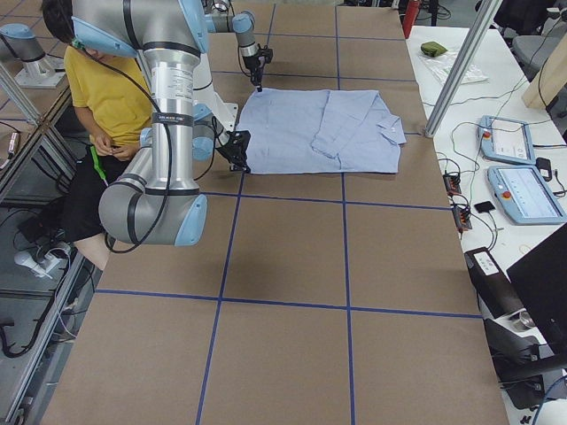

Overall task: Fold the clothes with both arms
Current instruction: 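Grasp both bottom hem corners, one with each gripper, then lift the hem with both grippers and fold it up toward the collar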

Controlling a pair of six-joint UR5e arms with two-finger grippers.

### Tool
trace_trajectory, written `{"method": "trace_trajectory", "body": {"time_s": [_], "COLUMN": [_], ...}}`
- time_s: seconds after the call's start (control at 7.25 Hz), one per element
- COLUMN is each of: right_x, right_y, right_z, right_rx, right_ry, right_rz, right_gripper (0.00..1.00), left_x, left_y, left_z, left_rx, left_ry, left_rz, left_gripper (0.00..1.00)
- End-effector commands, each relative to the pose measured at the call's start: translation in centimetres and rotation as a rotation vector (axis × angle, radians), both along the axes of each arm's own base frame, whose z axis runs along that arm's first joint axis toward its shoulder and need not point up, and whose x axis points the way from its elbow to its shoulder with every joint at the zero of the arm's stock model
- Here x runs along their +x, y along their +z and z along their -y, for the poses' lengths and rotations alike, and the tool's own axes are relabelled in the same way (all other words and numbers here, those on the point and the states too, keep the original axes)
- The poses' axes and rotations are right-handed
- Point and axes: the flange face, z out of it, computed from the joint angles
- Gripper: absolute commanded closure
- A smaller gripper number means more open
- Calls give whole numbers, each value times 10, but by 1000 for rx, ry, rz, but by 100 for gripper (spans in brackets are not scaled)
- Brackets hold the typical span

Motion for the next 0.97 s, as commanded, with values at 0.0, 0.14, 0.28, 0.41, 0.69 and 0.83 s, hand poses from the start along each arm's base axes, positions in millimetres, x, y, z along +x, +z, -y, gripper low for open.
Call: {"method": "trace_trajectory", "body": {"time_s": [0.0, 0.14, 0.28, 0.41, 0.69, 0.83], "right_x": [15, 24, 28, 52, 143, 179], "right_y": [-26, -40, -45, -72, -150, -181], "right_z": [0, 1, 2, 2, -4, -4], "right_rx": [-5, -6, -7, -35, -134, -166], "right_ry": [-8, -8, -7, -27, -120, -148], "right_rz": [-7, -17, -6, 37, 13, 51], "right_gripper": [100, 100, 100, 100, 100, 100], "left_x": [0, -4, -20, -44, -118, -168], "left_y": [-1, -11, -35, -65, -137, -169], "left_z": [0, -1, -2, -3, -17, -26], "left_rx": [1, 3, 8, 9, -24, -50], "left_ry": [5, 13, 15, 33, 116, 169], "left_rz": [-2, -23, -71, -135, -231, -242], "left_gripper": [100, 100, 100, 100, 100, 100]}}
